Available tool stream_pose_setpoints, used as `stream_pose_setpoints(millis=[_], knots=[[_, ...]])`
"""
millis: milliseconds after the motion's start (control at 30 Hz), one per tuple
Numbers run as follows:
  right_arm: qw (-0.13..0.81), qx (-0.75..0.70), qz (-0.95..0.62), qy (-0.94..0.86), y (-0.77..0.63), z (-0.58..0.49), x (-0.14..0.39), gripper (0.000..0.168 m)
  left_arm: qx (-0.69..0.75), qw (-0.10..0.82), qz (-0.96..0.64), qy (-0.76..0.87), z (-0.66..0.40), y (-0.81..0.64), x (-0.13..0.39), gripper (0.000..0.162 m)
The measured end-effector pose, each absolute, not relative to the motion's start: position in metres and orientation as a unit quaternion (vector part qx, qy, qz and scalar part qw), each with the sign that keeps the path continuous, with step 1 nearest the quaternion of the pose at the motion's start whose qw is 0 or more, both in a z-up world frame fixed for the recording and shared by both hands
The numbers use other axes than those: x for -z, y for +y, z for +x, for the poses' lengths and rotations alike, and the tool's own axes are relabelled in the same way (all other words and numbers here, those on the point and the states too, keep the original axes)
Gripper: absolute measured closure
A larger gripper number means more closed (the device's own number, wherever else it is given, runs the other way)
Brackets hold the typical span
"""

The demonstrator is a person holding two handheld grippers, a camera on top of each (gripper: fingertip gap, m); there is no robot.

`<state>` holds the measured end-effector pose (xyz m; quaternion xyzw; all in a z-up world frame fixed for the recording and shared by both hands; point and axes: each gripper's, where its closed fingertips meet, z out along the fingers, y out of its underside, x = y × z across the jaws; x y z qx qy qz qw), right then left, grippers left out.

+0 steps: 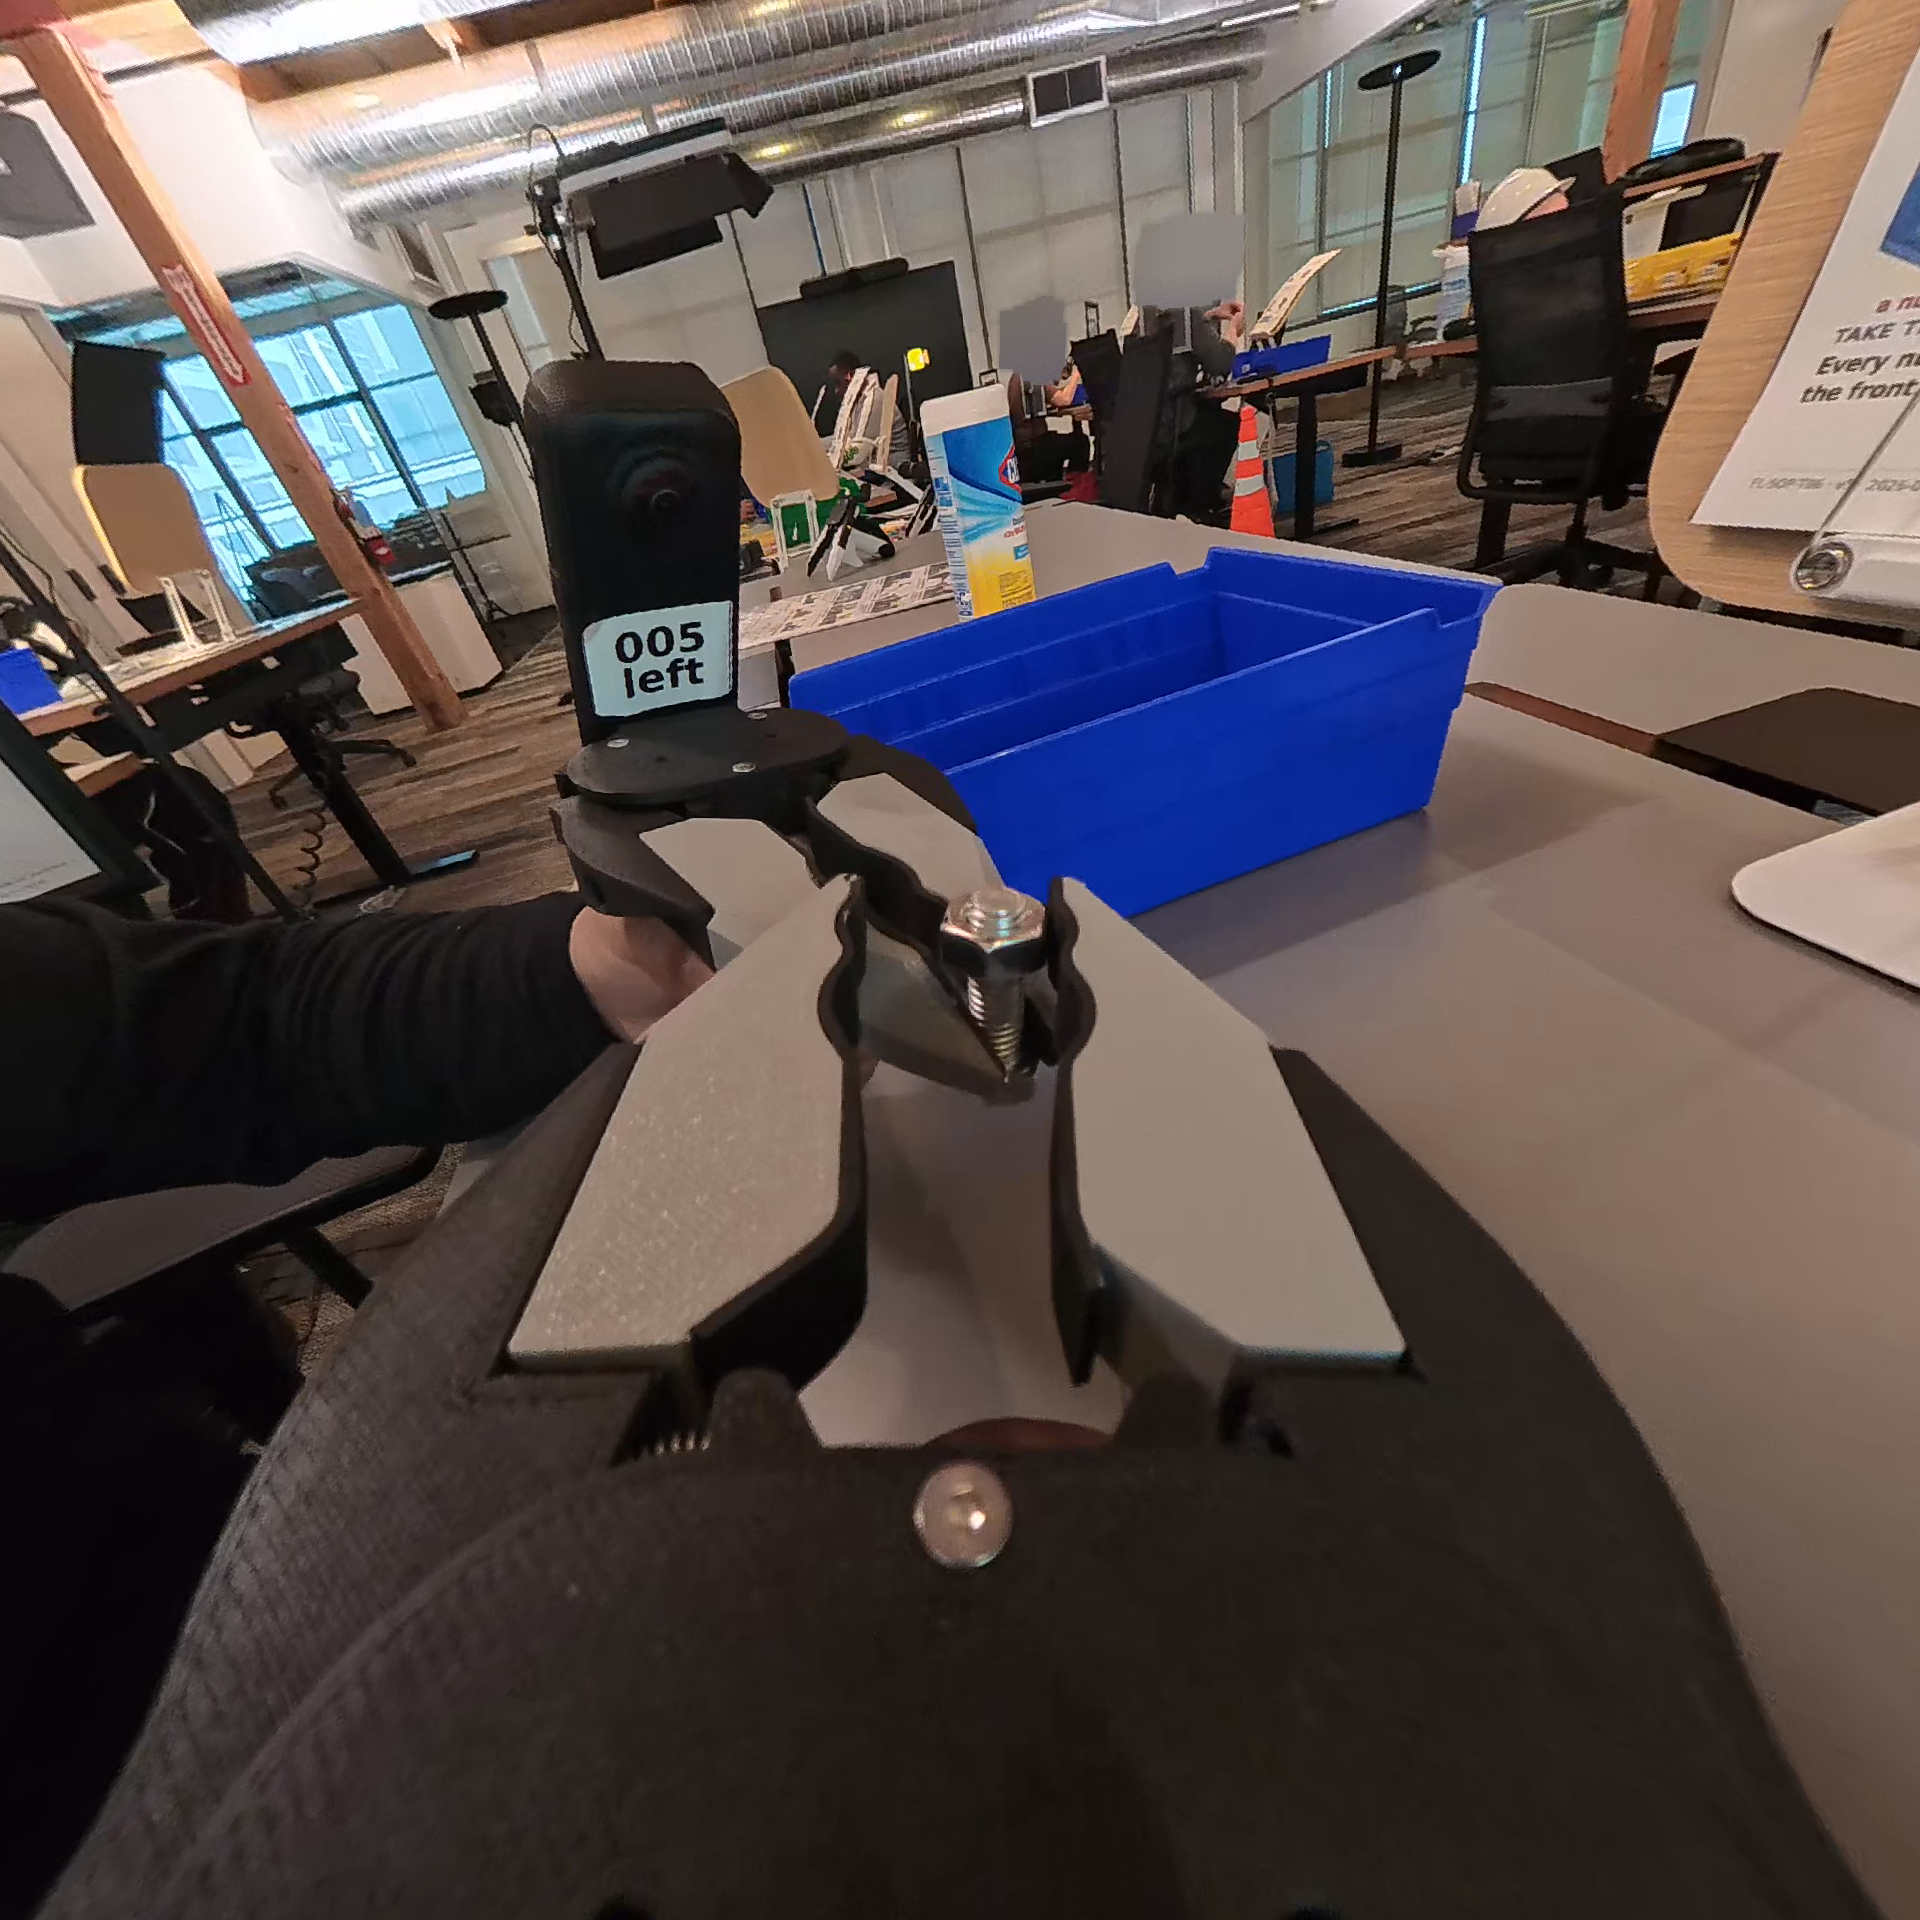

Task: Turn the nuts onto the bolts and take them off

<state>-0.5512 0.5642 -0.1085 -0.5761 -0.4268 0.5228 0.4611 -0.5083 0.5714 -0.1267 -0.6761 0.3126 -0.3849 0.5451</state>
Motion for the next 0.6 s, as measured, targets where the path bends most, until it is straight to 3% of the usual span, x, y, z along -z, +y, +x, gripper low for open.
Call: stream_pose_setpoints(millis=[367,600], knots=[[0.468,-0.521,-0.582,-0.414,0.572,-0.544,0.107,0.145,0.383,0.547,-0.679,0.306,-0.513,0.576,0.128,0.156],[0.467,-0.502,-0.584,-0.435,0.566,-0.550,0.113,0.142,0.368,0.546,-0.678,0.327,-0.505,0.571,0.132,0.156]])
